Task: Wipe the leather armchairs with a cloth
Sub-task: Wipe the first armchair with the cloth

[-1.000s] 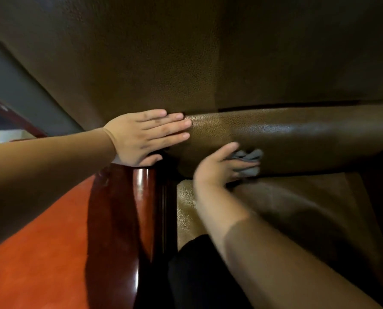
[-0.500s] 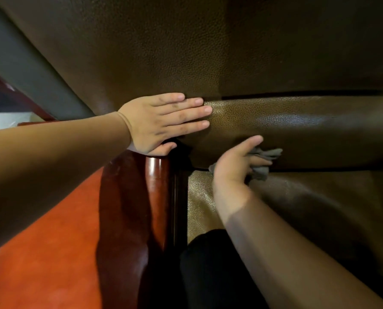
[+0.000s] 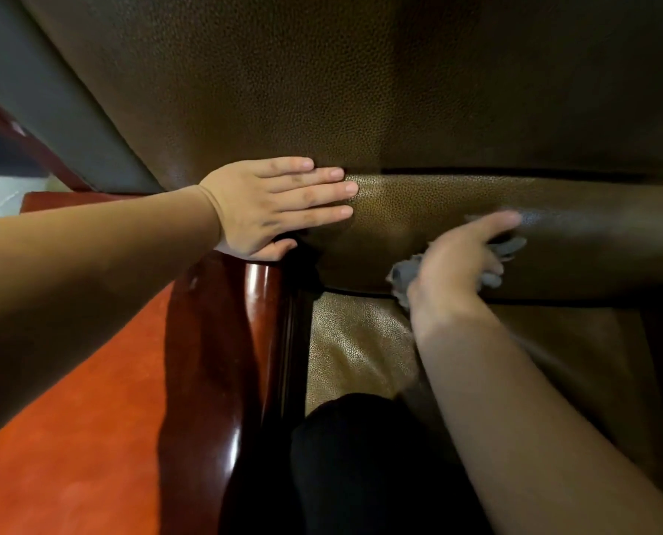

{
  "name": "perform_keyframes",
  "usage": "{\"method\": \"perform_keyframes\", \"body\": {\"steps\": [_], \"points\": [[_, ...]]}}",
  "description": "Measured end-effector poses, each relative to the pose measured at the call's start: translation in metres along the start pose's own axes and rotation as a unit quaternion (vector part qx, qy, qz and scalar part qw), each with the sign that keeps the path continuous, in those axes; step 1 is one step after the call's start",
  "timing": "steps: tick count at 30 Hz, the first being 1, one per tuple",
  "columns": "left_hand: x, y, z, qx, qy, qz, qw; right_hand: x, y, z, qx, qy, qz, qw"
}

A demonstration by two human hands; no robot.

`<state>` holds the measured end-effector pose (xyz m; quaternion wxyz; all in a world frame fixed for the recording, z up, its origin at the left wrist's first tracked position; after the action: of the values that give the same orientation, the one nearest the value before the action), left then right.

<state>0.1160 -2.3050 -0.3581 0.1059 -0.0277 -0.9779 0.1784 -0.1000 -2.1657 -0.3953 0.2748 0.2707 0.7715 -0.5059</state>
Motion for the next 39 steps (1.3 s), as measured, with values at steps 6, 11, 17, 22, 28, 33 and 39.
{"method": "perform_keyframes", "body": {"steps": [6,11,17,22,28,33,39], "points": [[0.004,0.002,-0.006,0.001,-0.009,-0.005,1.000,-0.059,0.053,0.021,-0.116,-0.080,-0.105,0.984],[0.011,0.004,-0.011,0.003,-0.032,-0.023,0.999,-0.048,0.040,0.010,-0.112,-0.129,-0.087,0.981],[0.040,0.017,-0.021,-0.010,-0.053,-0.067,0.996,0.054,-0.064,-0.063,-0.123,0.008,-0.235,0.964],[0.177,0.053,-0.010,-0.040,-0.052,-0.008,0.998,0.105,-0.106,-0.086,-0.167,0.049,-0.285,0.943],[0.305,0.091,0.012,-0.019,-0.073,0.069,0.995,0.164,-0.128,-0.118,-0.221,0.065,-0.442,0.867],[0.291,0.092,0.003,-0.049,-0.038,0.046,0.997,0.186,-0.149,-0.133,-0.221,0.063,-0.460,0.858],[0.146,0.073,-0.005,-0.048,-0.059,-0.083,0.994,0.101,-0.104,-0.087,-0.323,0.014,-0.571,0.754]]}}
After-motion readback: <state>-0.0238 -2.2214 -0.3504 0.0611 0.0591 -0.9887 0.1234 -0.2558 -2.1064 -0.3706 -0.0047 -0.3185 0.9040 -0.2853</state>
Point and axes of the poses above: each hand's wrist, its own x-axis towards the middle knuckle, its own z-axis out of the palm, y = z × x, the point moved 3 cm from there along x, towards the middle knuckle, and after that the axes turned 8 degrees about y, right-handed, at the moved point
